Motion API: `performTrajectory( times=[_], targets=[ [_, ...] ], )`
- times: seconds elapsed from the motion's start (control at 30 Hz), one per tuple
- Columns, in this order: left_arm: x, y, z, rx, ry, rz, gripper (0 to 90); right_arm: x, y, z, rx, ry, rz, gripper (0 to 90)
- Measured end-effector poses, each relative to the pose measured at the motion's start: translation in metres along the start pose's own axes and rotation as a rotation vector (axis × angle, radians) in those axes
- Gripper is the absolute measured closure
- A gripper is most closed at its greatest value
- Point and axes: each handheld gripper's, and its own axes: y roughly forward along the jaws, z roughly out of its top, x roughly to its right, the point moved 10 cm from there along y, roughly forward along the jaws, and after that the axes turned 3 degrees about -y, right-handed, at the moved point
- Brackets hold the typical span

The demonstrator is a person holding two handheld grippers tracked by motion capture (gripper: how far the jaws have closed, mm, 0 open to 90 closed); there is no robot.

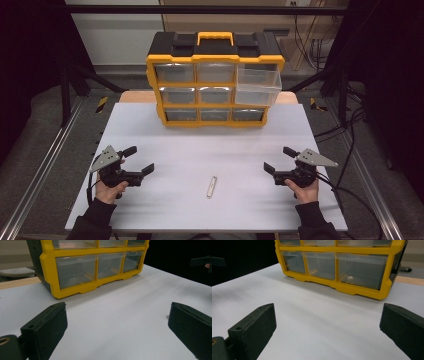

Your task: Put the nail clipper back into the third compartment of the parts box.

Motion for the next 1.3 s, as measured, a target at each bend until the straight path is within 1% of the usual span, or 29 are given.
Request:
performTrajectory(
  times=[0.1,0.17,0.33,0.4,0.5,0.53,0.63,0.77,0.83,0.9,0.97,1.03,1.17,1.3],
  targets=[
    [0.001,0.0,0.001,0.0,0.001,0.0,2.4,0.0,0.0,0.0,-0.003,0.001,0.002,1.3],
    [0.003,0.0,0.002,0.0,-0.007,-0.008,2.5,0.0,-0.001,0.0,0.001,0.001,0.003,1.4],
    [0.007,0.001,0.006,0.0,0.0,-0.007,2.7,-0.001,-0.002,0.0,0.001,-0.009,0.007,1.3],
    [0.007,0.002,0.006,-0.001,0.001,-0.006,2.9,-0.001,-0.002,0.0,0.0,-0.005,0.003,1.3],
    [0.01,0.006,0.005,-0.023,0.01,-0.005,2.7,-0.002,-0.001,-0.001,-0.011,-0.012,0.006,1.3],
    [0.01,0.006,0.005,-0.023,0.01,-0.005,2.7,-0.002,-0.001,-0.001,-0.011,-0.012,0.006,1.3],
    [0.014,0.011,0.005,-0.034,-0.004,-0.019,2.7,-0.002,0.0,-0.003,-0.018,-0.014,0.004,1.3],
    [0.019,0.014,0.006,-0.039,-0.002,-0.024,2.3,-0.001,0.0,-0.003,-0.022,-0.018,0.003,1.3],
    [0.021,0.015,0.008,-0.038,0.0,-0.03,2.3,-0.002,0.0,-0.003,-0.02,-0.017,0.003,1.3],
    [0.024,0.016,0.011,-0.029,-0.006,-0.044,2.2,-0.002,0.0,-0.003,-0.019,-0.016,0.004,1.3],
    [0.027,0.018,0.013,-0.029,-0.011,-0.048,2.2,-0.001,0.0,-0.003,-0.022,-0.013,0.003,1.3],
    [0.029,0.02,0.013,-0.039,-0.004,-0.051,1.9,-0.001,0.001,-0.004,-0.027,-0.021,0.002,1.2],
    [0.032,0.023,0.014,-0.047,-0.002,-0.053,1.8,-0.002,0.001,-0.004,-0.024,-0.018,0.006,1.2],
    [0.037,0.029,0.016,-0.056,0.001,-0.065,1.5,-0.001,0.0,-0.002,-0.018,-0.019,0.001,1.2]
  ],
)
